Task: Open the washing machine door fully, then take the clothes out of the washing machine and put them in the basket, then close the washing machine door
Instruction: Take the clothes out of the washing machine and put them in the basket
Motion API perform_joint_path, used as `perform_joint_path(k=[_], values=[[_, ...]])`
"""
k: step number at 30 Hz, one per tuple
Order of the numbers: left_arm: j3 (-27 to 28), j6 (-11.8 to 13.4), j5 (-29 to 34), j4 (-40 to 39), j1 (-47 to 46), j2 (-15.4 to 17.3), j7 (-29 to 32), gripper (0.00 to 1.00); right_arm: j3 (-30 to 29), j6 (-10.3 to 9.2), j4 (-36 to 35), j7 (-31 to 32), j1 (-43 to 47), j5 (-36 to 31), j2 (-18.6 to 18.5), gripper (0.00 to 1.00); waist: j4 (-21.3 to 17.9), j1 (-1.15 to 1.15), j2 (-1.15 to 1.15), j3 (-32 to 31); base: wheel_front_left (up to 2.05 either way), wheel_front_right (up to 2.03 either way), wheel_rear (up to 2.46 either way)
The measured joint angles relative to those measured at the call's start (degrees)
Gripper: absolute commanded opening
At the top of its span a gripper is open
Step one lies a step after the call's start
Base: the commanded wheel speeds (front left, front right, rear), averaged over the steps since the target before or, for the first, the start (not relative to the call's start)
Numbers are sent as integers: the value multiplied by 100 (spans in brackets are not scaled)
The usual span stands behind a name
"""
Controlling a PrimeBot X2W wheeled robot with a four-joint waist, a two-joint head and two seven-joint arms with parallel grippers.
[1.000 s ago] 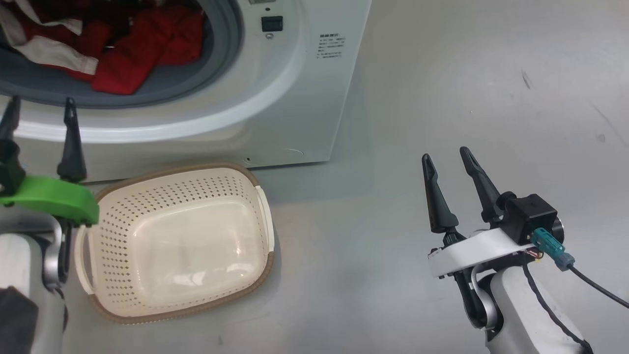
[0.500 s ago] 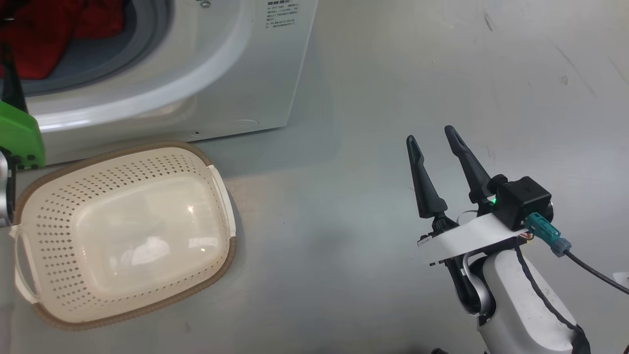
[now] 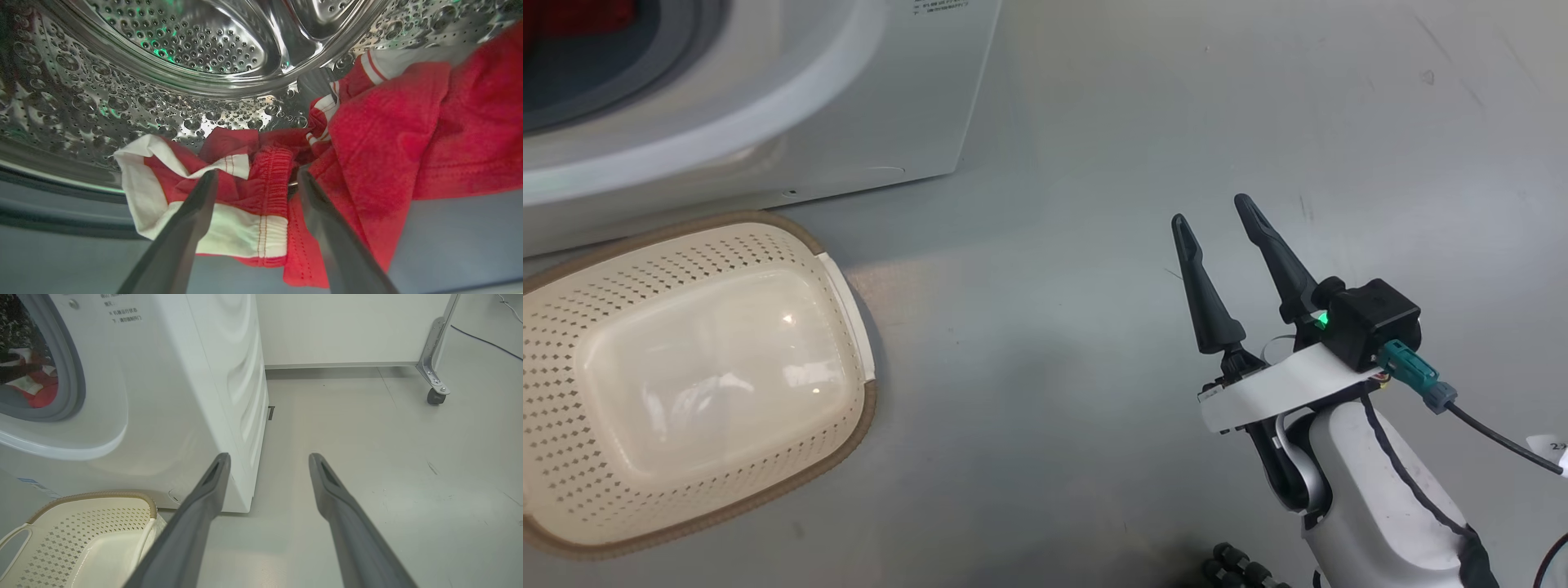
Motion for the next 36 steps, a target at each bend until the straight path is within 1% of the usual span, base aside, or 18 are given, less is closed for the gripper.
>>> perform_joint_path(k=[4,10,16,19,22,25,31,32,33,34,36], values=[[-62,45,209,232,-236,136,177,100,36,2,26,0,-16,1,18,100,-67,0,0,106,0,0,0],[-155,46,401,474,-616,320,420,100,125,52,27,0,-103,14,33,100,-180,0,0,235,0,0,0],[-249,46,577,659,-976,374,655,100,130,52,22,0,-107,18,40,100,-252,0,0,372,0,0,0],[-256,46,665,846,-1146,485,848,100,147,52,11,0,-116,19,52,100,-307,0,0,476,0,0,0],[-240,52,670,996,-1256,498,979,100,147,52,7,0,-152,19,62,100,-340,0,0,546,0,0,0],[-212,97,671,1104,-1365,506,987,100,144,48,0,0,-175,47,66,100,-365,0,0,587,0,0,0],[-168,102,670,1281,-1464,503,1082,100,144,36,-34,0,-216,170,67,100,-356,0,0,613,0,0,0],[-156,103,665,1319,-1486,494,1087,96,145,35,-35,0,-216,170,67,100,-350,0,0,615,0,0,0],[-124,104,650,1365,-1518,477,1093,53,145,35,-37,0,-218,171,67,100,-343,0,0,616,0,0,0],[-108,108,634,1390,-1547,460,1127,0,145,33,-38,0,-219,171,66,100,-335,0,0,617,0,0,0],[-99,118,619,1441,-1585,423,1156,0,145,5,-47,0,-224,171,67,100,-318,0,0,618,0,0,0]])
